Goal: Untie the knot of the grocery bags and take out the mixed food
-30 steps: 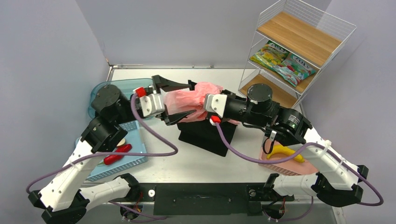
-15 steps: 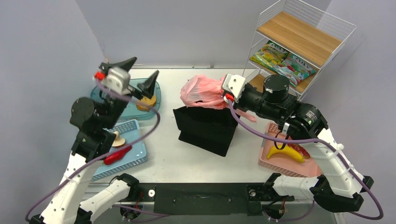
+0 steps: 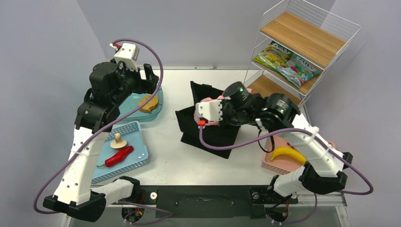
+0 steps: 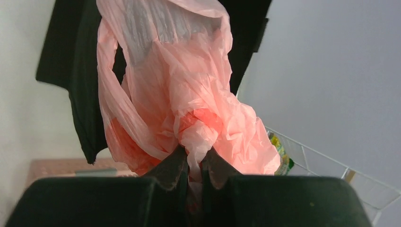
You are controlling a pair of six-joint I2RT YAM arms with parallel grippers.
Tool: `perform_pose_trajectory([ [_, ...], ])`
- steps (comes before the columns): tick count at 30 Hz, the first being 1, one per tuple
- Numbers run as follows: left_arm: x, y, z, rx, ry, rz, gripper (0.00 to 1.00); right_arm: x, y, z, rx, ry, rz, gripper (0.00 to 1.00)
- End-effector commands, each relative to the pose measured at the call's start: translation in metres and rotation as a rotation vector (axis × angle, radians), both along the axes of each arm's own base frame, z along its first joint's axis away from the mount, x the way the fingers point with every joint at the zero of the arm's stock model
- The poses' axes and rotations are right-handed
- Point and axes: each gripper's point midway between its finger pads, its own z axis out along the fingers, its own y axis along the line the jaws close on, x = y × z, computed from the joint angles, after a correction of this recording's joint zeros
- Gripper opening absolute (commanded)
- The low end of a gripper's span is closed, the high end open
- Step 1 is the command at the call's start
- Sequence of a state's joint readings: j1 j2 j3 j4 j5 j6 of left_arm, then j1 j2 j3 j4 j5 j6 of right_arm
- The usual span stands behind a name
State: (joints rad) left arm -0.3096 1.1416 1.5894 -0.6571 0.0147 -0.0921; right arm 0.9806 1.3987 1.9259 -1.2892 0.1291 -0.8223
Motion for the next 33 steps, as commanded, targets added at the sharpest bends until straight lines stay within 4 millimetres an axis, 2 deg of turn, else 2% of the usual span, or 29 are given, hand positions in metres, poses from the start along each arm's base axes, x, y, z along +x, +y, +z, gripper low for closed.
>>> perform_pose_trajectory([
  [1, -0.013, 0.006, 0.0, -0.034, 0.017, 0.023, 0.77, 0.012, -0.026, 0.001, -0.294, -0.128, -0.024, 0.0],
  [7, -0.013, 0.009, -0.006, -0.041, 0.03, 0.033, 0.78, 0.032, -0.006, -0.008, -0.51, -0.209, 0.03, 0.0],
  [12, -0.013, 0.013, -0.006, -0.048, 0.028, 0.049, 0.78, 0.043, 0.02, -0.004, -0.557, -0.24, 0.109, 0.0],
  [14, -0.014, 0.015, -0.006, -0.055, 0.028, 0.056, 0.79, 0.044, 0.028, -0.013, -0.598, -0.221, 0.166, 0.0],
  [19, -0.014, 0.02, -0.006, -0.07, 0.027, 0.075, 0.79, 0.041, 0.05, -0.042, -0.66, -0.173, 0.305, 0.0],
  [24, -0.017, 0.024, -0.006, -0.079, 0.029, 0.089, 0.8, 0.037, 0.069, -0.068, -0.632, -0.092, 0.388, 0.0],
  [26, -0.017, 0.025, -0.008, -0.086, 0.034, 0.091, 0.8, 0.038, 0.07, -0.085, -0.603, -0.037, 0.419, 0.0],
  [31, -0.015, 0.025, -0.015, -0.101, 0.058, 0.09, 0.8, 0.04, 0.054, -0.144, -0.696, 0.058, 0.519, 0.0],
  [33, -0.013, 0.025, -0.016, -0.102, 0.063, 0.09, 0.8, 0.044, 0.051, -0.155, -0.742, 0.041, 0.524, 0.01],
])
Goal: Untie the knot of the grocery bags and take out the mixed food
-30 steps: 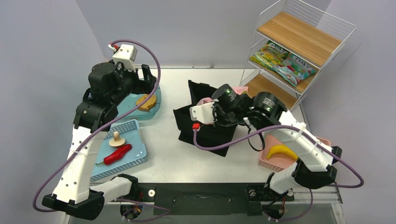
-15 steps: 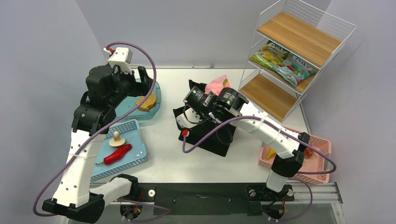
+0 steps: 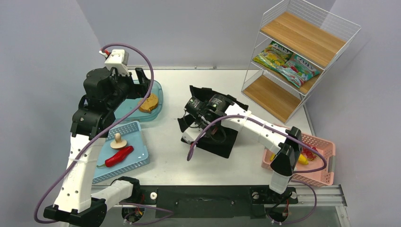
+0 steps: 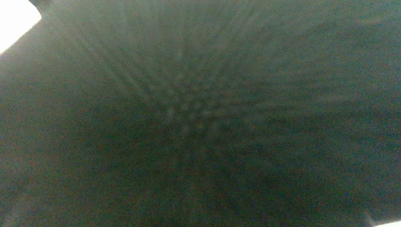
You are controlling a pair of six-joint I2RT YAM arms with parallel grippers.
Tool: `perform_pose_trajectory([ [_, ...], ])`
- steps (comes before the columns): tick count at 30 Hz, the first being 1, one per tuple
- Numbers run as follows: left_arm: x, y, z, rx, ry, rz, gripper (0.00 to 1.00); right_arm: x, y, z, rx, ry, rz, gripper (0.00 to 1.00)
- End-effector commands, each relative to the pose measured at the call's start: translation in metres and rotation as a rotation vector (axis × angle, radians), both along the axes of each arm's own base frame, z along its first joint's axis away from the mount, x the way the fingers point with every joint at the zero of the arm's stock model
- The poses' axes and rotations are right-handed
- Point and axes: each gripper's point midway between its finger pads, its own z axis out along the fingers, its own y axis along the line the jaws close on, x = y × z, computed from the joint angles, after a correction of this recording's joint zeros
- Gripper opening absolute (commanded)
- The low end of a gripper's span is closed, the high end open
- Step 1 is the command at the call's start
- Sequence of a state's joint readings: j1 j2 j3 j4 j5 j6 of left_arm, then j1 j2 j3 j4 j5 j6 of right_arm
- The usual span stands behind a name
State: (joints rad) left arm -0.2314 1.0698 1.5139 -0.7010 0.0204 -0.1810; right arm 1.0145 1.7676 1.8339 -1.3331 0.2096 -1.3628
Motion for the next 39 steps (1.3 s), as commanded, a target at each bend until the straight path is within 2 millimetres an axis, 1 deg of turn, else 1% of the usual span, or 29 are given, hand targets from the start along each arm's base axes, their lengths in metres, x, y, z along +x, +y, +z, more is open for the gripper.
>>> perform_pose_trajectory([
  [1, 0.002, -0.001, 0.004, -0.031, -0.007, -0.003, 0.8, 0.001, 0.002, -0.019, -0.021, 0.006, 0.085, 0.01],
  [3, 0.003, -0.002, 0.002, -0.033, -0.002, -0.004, 0.8, 0.004, 0.004, -0.022, -0.017, 0.013, 0.081, 0.01],
  [4, 0.004, -0.002, 0.002, -0.035, -0.002, -0.005, 0.8, 0.005, 0.007, -0.02, -0.003, 0.021, 0.082, 0.02],
  [7, 0.006, -0.003, -0.001, -0.042, 0.006, -0.007, 0.8, 0.011, 0.003, -0.03, -0.015, 0.073, 0.073, 0.03],
  [8, 0.006, -0.004, -0.001, -0.044, 0.005, -0.009, 0.8, 0.01, 0.005, -0.035, 0.0, 0.108, 0.083, 0.05],
  [9, 0.007, -0.004, -0.001, -0.047, 0.007, -0.009, 0.8, 0.016, 0.001, -0.039, 0.009, 0.128, 0.067, 0.07],
  [10, 0.007, -0.004, -0.001, -0.048, 0.009, -0.01, 0.8, 0.013, 0.006, -0.045, 0.041, 0.177, 0.078, 0.09],
  [11, 0.007, -0.004, -0.001, -0.049, 0.01, -0.012, 0.8, 0.019, 0.002, -0.045, 0.071, 0.199, 0.059, 0.1],
  [12, 0.008, -0.004, -0.002, -0.048, 0.012, -0.012, 0.8, 0.017, 0.008, -0.048, 0.116, 0.241, 0.068, 0.11],
  [13, 0.008, -0.004, -0.002, -0.049, 0.015, -0.012, 0.8, 0.023, 0.004, -0.048, 0.147, 0.258, 0.051, 0.11],
  [14, 0.008, -0.004, -0.002, -0.048, 0.016, -0.013, 0.8, 0.024, 0.006, -0.049, 0.2, 0.293, 0.047, 0.11],
  [15, 0.008, -0.004, -0.003, -0.048, 0.02, -0.013, 0.8, 0.021, 0.011, -0.05, 0.244, 0.327, 0.056, 0.11],
  [16, 0.008, -0.005, -0.003, -0.05, 0.023, -0.018, 0.8, 0.027, 0.01, -0.049, 0.276, 0.33, 0.047, 0.12],
  [17, 0.008, -0.005, -0.004, -0.05, 0.026, -0.02, 0.8, 0.024, 0.014, -0.051, 0.312, 0.363, 0.053, 0.15],
  [18, 0.009, -0.006, -0.005, -0.053, 0.031, -0.024, 0.8, 0.03, 0.014, -0.051, 0.344, 0.365, 0.042, 0.16],
  [19, 0.01, -0.007, -0.006, -0.054, 0.034, -0.026, 0.8, 0.027, 0.016, -0.054, 0.372, 0.396, 0.037, 0.2],
  [20, 0.01, -0.008, -0.007, -0.058, 0.04, -0.028, 0.8, 0.033, 0.014, -0.055, 0.394, 0.391, 0.023, 0.23],
  [21, 0.011, -0.008, -0.008, -0.059, 0.043, -0.03, 0.8, 0.03, 0.014, -0.06, 0.406, 0.414, 0.012, 0.29],
  [22, 0.012, -0.01, -0.008, -0.063, 0.048, -0.036, 0.8, 0.034, 0.012, -0.064, 0.422, 0.418, -0.004, 0.33],
  [23, 0.012, -0.01, -0.008, -0.064, 0.049, -0.039, 0.8, 0.032, 0.013, -0.064, 0.446, 0.434, -0.016, 0.42],
  [24, 0.012, -0.012, -0.009, -0.066, 0.053, -0.048, 0.8, 0.036, 0.011, -0.063, 0.472, 0.43, -0.03, 0.46],
  [25, 0.012, -0.013, -0.009, -0.067, 0.054, -0.052, 0.8, 0.035, 0.013, -0.06, 0.503, 0.441, -0.041, 0.51],
  [28, 0.014, -0.016, -0.012, -0.072, 0.065, -0.066, 0.81, 0.039, 0.015, -0.039, 0.593, 0.414, -0.052, 0.58],
  [30, 0.015, -0.018, -0.013, -0.076, 0.068, -0.073, 0.81, 0.038, 0.02, -0.02, 0.662, 0.404, -0.073, 0.61],
  [31, 0.016, -0.018, -0.013, -0.077, 0.07, -0.076, 0.81, 0.038, 0.024, -0.007, 0.703, 0.389, -0.065, 0.64],
  [33, 0.018, -0.02, -0.012, -0.079, 0.064, -0.083, 0.81, 0.037, 0.028, 0.012, 0.764, 0.374, -0.081, 0.7],
  [35, 0.018, -0.021, -0.012, -0.075, 0.06, -0.091, 0.81, 0.038, 0.027, 0.024, 0.798, 0.355, -0.098, 0.78],
  [36, 0.018, -0.021, -0.011, -0.067, 0.055, -0.096, 0.81, 0.037, 0.025, 0.026, 0.802, 0.35, -0.111, 0.82],
  [39, 0.019, -0.019, -0.008, -0.045, 0.041, -0.099, 0.81, 0.038, 0.016, 0.036, 0.813, 0.314, -0.136, 0.86],
])
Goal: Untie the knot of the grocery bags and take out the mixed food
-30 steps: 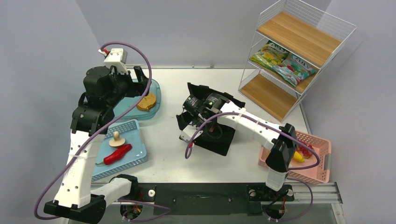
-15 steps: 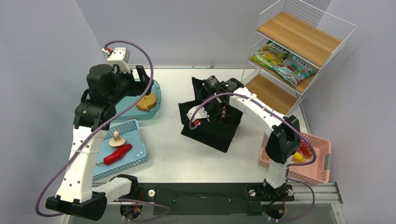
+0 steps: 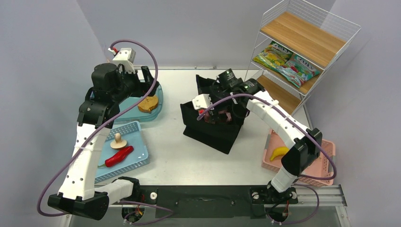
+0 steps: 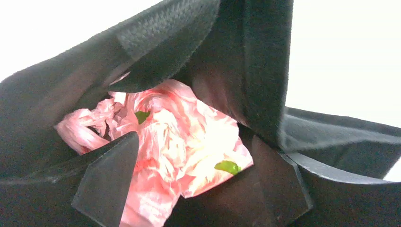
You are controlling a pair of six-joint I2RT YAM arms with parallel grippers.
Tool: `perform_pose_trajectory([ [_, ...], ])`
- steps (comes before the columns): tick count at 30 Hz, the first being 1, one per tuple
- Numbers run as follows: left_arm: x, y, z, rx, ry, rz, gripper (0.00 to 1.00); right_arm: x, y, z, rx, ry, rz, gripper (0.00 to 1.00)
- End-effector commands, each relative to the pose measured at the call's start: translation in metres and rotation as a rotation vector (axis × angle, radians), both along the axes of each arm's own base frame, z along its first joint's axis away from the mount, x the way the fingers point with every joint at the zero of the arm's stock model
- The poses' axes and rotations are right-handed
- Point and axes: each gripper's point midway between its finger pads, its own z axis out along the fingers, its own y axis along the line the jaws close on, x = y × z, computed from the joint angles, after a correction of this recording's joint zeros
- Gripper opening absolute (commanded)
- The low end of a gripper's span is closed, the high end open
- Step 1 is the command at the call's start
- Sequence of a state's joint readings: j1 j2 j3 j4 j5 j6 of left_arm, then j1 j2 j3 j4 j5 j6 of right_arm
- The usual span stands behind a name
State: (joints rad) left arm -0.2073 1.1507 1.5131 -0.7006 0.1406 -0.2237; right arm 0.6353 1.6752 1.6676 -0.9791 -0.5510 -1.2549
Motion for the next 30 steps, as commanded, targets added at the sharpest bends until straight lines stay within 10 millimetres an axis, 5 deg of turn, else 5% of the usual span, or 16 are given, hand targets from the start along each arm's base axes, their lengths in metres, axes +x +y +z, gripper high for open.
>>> perform_pose_trajectory([
  [1, 0.002, 0.0, 0.016, 0.014, -0.057, -0.021, 0.81, 0.0, -0.001, 0.045, 0.114, -0.053, -0.059, 0.86],
  [7, 0.002, 0.001, 0.02, 0.039, -0.066, -0.039, 0.81, 0.005, -0.016, 0.081, 0.186, -0.071, -0.159, 0.87],
  [13, -0.006, -0.01, 0.022, 0.095, -0.041, -0.161, 0.81, 0.007, -0.02, 0.152, 0.464, -0.009, -0.395, 0.87],
  [16, -0.001, -0.008, -0.001, 0.177, 0.081, -0.196, 0.81, 0.007, -0.026, 0.18, 0.625, 0.084, -0.57, 0.87],
  [17, 0.0, -0.007, 0.005, 0.193, 0.076, -0.202, 0.81, 0.01, -0.035, 0.198, 0.694, 0.065, -0.625, 0.87],
  [21, 0.019, 0.007, -0.025, 0.267, 0.238, -0.146, 0.81, 0.012, -0.071, 0.224, 0.886, 0.146, -0.849, 0.88],
  [28, 0.029, 0.024, -0.031, 0.206, 0.248, -0.014, 0.86, -0.001, -0.148, 0.186, 0.985, 0.188, -1.182, 0.9],
  [30, 0.024, 0.025, -0.049, 0.205, 0.268, -0.013, 0.87, -0.016, -0.163, 0.178, 1.006, 0.169, -1.229, 0.9],
])
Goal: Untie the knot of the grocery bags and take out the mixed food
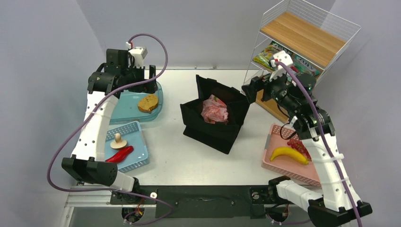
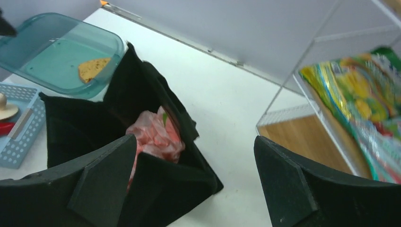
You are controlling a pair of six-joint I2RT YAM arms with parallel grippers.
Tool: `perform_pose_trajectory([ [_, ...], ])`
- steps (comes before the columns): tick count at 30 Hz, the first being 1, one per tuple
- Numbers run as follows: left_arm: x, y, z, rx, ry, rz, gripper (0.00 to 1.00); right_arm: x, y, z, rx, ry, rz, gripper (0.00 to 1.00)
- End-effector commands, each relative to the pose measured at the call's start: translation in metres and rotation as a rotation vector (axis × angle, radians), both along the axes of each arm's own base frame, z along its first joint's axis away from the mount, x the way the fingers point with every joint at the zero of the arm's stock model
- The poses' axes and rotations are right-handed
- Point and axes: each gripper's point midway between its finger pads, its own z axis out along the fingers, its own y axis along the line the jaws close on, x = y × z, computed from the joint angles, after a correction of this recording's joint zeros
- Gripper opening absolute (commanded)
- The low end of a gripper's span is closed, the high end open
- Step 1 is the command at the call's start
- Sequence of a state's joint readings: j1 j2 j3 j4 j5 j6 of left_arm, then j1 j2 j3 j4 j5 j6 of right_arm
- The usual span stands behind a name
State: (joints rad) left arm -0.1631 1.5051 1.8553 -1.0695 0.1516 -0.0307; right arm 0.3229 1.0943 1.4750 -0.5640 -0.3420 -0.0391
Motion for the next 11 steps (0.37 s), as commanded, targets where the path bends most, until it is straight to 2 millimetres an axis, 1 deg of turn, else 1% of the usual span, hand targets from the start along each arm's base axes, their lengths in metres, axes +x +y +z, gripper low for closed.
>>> perform_pose_trajectory([
  [1, -0.015, 0.01, 0.006, -0.016, -0.064, 0.049, 0.87, -0.008, -0.031, -0.029, 0.105, 0.075, -0.186, 0.91],
  [2, -0.018, 0.011, -0.006, -0.01, -0.035, 0.055, 0.87, -0.015, -0.037, -0.029, 0.114, 0.06, -0.205, 0.91],
  [3, -0.021, 0.012, -0.007, -0.013, -0.037, 0.06, 0.87, -0.016, -0.041, -0.046, 0.107, 0.09, -0.23, 0.91],
  [4, -0.026, 0.014, -0.013, -0.008, -0.024, 0.066, 0.87, -0.02, -0.045, -0.056, 0.105, 0.1, -0.245, 0.91],
  [6, -0.031, 0.016, -0.02, -0.003, -0.015, 0.071, 0.87, -0.025, -0.053, -0.065, 0.117, 0.107, -0.287, 0.91],
  [8, -0.035, 0.018, -0.021, 0.009, -0.019, 0.072, 0.87, -0.028, -0.057, -0.069, 0.128, 0.11, -0.306, 0.91],
  [11, -0.04, 0.021, -0.02, 0.027, -0.028, 0.068, 0.88, -0.032, -0.061, -0.069, 0.14, 0.102, -0.32, 0.92],
])
